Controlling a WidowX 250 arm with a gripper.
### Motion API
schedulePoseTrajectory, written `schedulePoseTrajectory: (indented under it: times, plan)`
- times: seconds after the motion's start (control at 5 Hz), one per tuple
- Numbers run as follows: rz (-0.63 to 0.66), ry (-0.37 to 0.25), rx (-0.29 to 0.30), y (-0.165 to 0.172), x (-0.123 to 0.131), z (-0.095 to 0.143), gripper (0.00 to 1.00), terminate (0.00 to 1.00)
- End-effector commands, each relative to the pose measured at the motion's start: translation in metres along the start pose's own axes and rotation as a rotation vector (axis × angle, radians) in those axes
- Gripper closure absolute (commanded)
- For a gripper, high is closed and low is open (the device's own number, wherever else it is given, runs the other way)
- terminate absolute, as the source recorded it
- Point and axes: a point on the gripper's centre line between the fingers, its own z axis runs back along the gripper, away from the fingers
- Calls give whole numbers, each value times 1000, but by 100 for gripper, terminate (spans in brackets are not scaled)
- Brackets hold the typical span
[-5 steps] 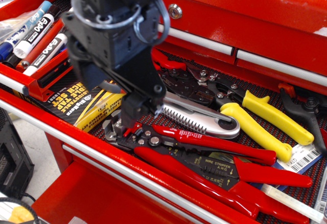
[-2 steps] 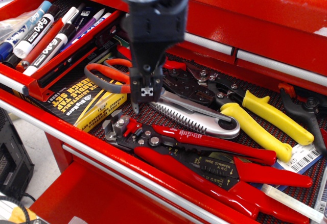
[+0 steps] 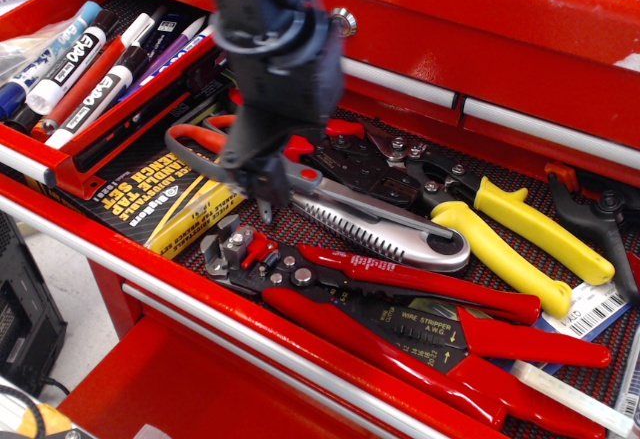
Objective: Pick up scissors and put into drawer
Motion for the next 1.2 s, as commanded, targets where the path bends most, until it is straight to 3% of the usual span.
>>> schedulePoseTrajectory:
  times: [0.0, 0.2, 0.6, 1.0]
  plan:
    - [-284, -134, 41, 10, -5, -23, 0, 0]
    - [-284, -138, 36, 13, -8, -33, 0, 0]
    - [-137, -88, 26, 14, -18, -48, 0, 0]
    - [39, -128, -18, 9, -26, -80, 0, 0]
